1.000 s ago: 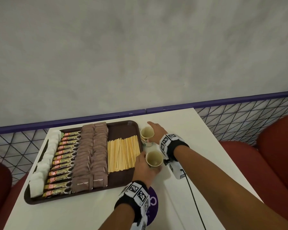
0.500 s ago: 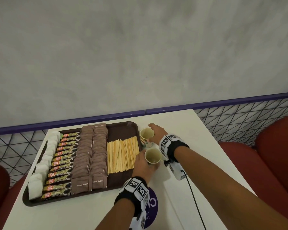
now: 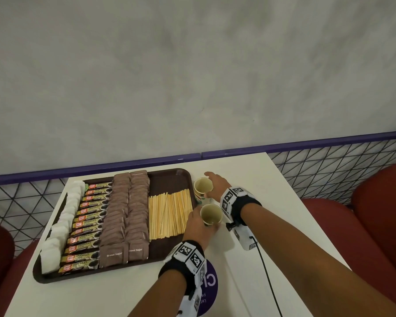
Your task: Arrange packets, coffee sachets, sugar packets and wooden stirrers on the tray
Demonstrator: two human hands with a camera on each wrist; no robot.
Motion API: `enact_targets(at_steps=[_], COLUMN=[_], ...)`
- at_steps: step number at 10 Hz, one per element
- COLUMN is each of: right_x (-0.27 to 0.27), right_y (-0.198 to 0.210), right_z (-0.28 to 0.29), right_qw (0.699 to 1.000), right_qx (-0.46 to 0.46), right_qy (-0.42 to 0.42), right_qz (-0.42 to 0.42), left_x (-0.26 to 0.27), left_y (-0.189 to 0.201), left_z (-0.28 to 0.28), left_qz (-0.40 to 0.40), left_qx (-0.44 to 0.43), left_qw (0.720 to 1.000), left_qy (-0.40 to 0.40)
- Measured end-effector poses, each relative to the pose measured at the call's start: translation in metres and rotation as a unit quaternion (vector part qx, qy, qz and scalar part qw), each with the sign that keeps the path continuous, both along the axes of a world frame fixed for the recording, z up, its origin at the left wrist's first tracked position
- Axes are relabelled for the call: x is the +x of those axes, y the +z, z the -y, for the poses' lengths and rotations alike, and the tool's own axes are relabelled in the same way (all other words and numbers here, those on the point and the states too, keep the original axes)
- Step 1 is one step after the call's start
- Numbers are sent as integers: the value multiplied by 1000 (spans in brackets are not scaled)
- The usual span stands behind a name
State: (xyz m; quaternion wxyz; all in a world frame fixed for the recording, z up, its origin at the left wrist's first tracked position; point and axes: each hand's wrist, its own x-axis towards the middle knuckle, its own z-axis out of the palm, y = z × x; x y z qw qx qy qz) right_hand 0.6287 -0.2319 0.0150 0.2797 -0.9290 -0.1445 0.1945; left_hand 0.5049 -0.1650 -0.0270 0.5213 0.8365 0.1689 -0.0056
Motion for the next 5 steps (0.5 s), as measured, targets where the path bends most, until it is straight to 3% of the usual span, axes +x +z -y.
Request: enact_targets(at_steps=[5], right_x=[4], right_y=[-8], right_z=[5], right_qw=[999], right_qx=[28], right_qy=[3], right_qz=[-19], left_x=[-6], left_y=[3], left_z=[-9], left_qz=[-1], left_qx=[-29], left_qw=[998], left_qy=[-53])
